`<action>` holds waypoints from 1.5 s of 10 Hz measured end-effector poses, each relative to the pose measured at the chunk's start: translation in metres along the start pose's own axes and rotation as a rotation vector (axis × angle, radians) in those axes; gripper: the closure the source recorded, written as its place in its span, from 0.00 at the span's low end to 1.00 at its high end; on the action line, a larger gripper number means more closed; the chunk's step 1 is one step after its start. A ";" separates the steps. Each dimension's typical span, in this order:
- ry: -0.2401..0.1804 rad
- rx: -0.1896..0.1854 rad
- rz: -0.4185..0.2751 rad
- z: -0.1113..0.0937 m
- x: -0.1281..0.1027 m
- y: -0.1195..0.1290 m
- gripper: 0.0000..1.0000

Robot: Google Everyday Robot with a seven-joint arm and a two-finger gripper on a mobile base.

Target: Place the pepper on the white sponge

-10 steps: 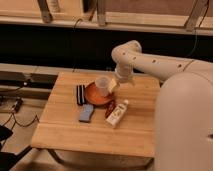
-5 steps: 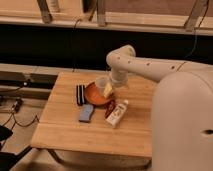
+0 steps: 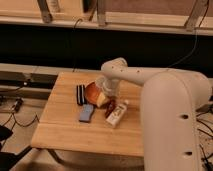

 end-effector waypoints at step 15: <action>0.116 -0.034 0.023 0.064 0.018 -0.023 0.20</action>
